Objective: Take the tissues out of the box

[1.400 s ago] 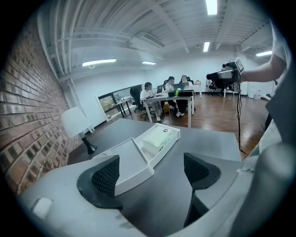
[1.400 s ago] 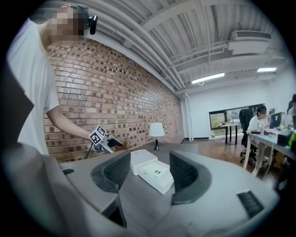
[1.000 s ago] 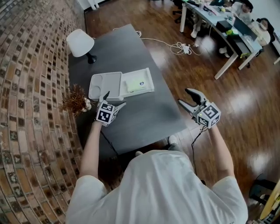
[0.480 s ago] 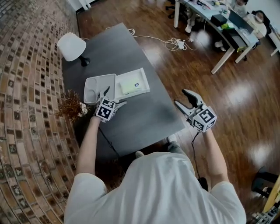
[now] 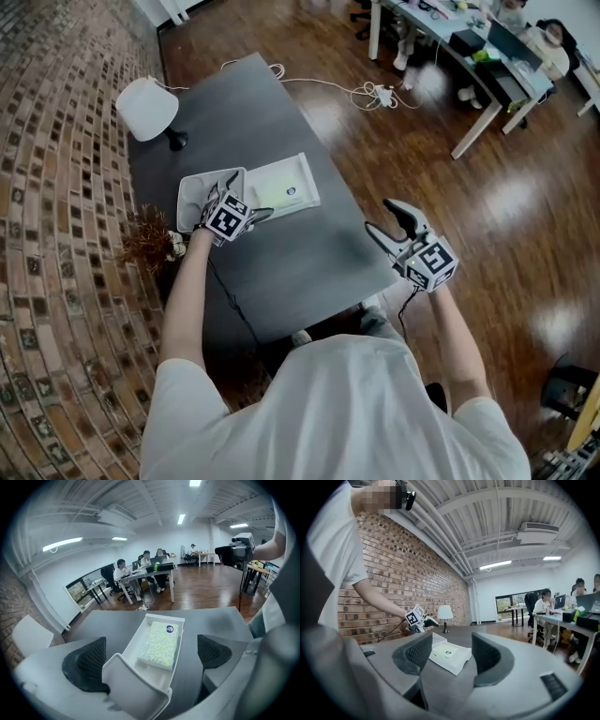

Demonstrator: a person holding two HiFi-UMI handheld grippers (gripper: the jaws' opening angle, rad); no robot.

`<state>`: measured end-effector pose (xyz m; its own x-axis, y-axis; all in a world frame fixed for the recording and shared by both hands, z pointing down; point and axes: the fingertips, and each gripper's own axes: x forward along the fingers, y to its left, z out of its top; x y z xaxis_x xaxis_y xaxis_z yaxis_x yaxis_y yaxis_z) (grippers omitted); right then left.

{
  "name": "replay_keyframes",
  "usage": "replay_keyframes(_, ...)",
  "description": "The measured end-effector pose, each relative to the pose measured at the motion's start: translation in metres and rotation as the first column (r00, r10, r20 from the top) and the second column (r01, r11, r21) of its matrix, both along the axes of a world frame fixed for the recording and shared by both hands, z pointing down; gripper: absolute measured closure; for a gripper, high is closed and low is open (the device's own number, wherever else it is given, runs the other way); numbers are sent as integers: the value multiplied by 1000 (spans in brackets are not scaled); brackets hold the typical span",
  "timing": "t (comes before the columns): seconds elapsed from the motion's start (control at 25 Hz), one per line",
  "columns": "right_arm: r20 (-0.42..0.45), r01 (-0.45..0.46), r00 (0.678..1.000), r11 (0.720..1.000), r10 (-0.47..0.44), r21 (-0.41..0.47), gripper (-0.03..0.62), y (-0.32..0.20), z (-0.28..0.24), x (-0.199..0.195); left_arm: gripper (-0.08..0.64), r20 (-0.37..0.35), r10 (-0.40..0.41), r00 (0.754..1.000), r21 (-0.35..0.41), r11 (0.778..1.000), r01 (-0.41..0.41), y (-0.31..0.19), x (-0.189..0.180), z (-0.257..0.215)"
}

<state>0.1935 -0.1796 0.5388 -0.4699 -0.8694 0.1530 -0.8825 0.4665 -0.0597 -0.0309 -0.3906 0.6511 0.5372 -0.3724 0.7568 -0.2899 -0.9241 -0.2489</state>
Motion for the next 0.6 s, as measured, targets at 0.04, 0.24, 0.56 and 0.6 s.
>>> replay_keyframes(0.04,-4,0,1000,1000,0,2,330,-2,-1,1,-39,5,13,1000,-9,1000,-13,-4,2,0)
replay_keyframes(0.24,-1,-8,1000,1000,8,10,330,-10,-6,7,-41,41,41,998,-38,999,-40,-20,14,8)
replay_keyframes(0.56,-38,-1,999,1000,1,4,330,-17,-3,10,-40,141,200,970,-82,978,-189,-16,53,44)
replay_keyframes(0.6,-29,-2,1000,1000,2,2,330,-18,0,9,-40,164,217,962,-82,975,-206,-15,55,48)
